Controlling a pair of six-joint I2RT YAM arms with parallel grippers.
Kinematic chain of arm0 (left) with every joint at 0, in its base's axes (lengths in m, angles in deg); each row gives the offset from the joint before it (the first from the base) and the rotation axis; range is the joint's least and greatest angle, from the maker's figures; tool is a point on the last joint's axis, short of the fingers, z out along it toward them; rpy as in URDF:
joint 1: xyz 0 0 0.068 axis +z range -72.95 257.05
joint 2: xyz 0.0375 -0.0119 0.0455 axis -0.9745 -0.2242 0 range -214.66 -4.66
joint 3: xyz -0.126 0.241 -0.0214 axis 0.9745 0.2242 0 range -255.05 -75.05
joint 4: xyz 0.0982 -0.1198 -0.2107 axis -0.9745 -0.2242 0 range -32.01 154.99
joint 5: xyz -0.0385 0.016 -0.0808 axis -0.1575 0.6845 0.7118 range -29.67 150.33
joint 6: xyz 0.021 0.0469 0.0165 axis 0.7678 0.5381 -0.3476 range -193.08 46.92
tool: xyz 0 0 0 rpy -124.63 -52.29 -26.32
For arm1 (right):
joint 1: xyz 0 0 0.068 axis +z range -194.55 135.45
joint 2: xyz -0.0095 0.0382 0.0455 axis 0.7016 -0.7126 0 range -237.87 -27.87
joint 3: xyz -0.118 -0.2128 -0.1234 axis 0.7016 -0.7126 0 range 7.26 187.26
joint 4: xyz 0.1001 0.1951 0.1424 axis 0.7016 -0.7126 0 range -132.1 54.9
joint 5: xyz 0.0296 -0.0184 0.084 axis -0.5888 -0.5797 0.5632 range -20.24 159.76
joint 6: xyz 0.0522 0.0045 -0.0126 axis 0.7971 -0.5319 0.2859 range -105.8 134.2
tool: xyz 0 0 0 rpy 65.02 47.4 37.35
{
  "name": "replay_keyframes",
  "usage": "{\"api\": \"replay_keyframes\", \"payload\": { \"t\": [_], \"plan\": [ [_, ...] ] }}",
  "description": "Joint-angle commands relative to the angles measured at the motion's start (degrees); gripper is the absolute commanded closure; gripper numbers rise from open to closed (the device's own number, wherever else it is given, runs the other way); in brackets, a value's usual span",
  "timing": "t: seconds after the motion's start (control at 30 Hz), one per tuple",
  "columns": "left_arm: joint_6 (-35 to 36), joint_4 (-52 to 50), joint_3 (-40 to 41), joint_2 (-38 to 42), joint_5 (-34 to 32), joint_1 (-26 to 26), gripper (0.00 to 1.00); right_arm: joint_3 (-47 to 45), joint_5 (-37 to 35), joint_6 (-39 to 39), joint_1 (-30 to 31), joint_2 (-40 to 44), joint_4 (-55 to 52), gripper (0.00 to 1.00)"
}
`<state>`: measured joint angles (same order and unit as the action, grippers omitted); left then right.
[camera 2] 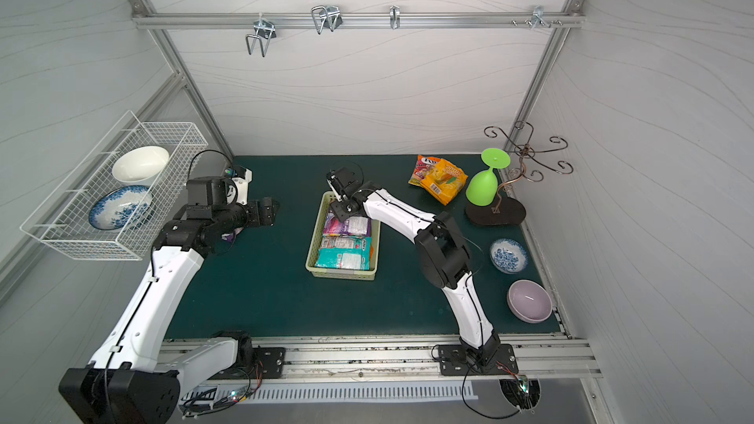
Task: Put the candies in the basket
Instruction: Place the candy in the basket, then pick up the candy at the center of the board.
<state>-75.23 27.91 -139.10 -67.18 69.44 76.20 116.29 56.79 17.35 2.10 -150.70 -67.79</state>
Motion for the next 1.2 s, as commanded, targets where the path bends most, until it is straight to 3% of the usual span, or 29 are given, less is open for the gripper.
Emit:
{"api": "replay_keyframes", "payload": {
  "t": [0.0, 0.2, 0.4, 0.67, 1.17],
  "plan": [
    [-0.19, 2.0, -0.6, 0.21, 0.54, 0.16, 0.02, 3.54, -5.13, -0.92, -2.84, 2.98, -5.46, 0.34],
    [0.09, 1.65, -0.96, -0.06, 0.04, 0.23, 0.02, 12.47, -10.32, 3.07, -7.31, -2.33, -12.98, 0.32],
    [0.21, 1.62, -1.07, -1.06, -0.04, 0.16, 0.02, 21.26, -20.46, -0.04, -9.99, -9.45, -16.46, 0.28],
    [0.21, 1.81, -0.81, -2.82, -0.31, 0.58, 0.02, 23.15, -23.05, -1.49, -15.64, -15.52, -12.84, 0.28],
    [0.3, 2.74, 0.53, -5.04, 0.77, 2.69, 0.02, 35.5, -24.15, -6.7, -19.65, -30.85, -8.32, 0.36]
  ]
}}
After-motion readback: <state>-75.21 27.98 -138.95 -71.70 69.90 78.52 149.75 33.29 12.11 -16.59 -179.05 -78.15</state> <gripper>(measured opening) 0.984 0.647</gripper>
